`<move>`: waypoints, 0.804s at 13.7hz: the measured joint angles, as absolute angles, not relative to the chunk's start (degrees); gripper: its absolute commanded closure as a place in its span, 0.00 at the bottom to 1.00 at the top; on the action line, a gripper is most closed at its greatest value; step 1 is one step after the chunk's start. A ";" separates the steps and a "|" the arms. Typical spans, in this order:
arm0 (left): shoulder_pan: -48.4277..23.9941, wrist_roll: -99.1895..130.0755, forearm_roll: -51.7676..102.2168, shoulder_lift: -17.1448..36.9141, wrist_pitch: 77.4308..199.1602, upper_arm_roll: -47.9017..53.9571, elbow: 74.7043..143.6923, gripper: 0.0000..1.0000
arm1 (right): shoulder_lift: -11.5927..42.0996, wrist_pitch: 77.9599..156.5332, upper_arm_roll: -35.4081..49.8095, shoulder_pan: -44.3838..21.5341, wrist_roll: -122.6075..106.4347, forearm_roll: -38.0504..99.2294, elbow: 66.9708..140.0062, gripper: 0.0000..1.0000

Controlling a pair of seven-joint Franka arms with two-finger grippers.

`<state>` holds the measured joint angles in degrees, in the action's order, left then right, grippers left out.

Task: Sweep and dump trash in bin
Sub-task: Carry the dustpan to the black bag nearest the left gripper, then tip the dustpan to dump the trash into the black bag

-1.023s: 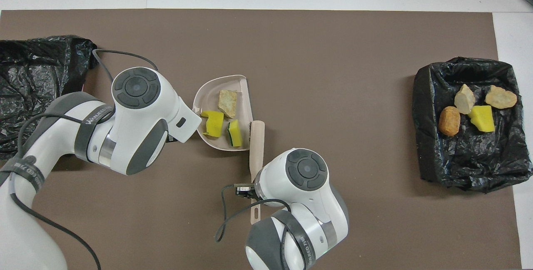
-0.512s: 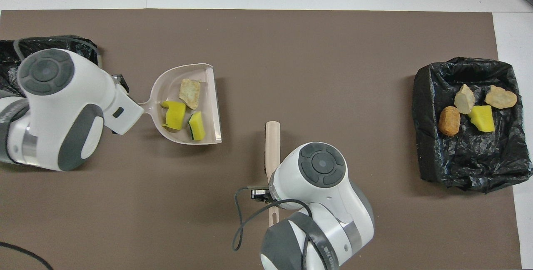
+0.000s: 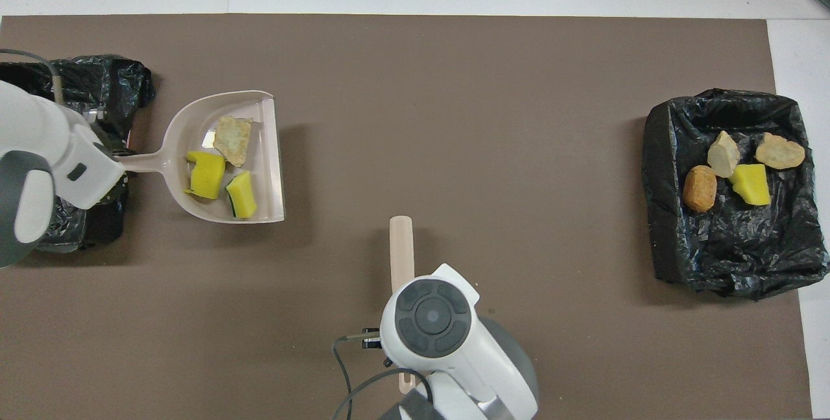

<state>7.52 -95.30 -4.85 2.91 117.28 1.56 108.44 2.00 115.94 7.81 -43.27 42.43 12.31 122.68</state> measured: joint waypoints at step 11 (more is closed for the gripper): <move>25.96 -116.25 -10.56 8.19 114.64 1.55 91.23 1.00 | 0.98 126.15 7.77 -50.18 51.21 12.32 131.09 1.00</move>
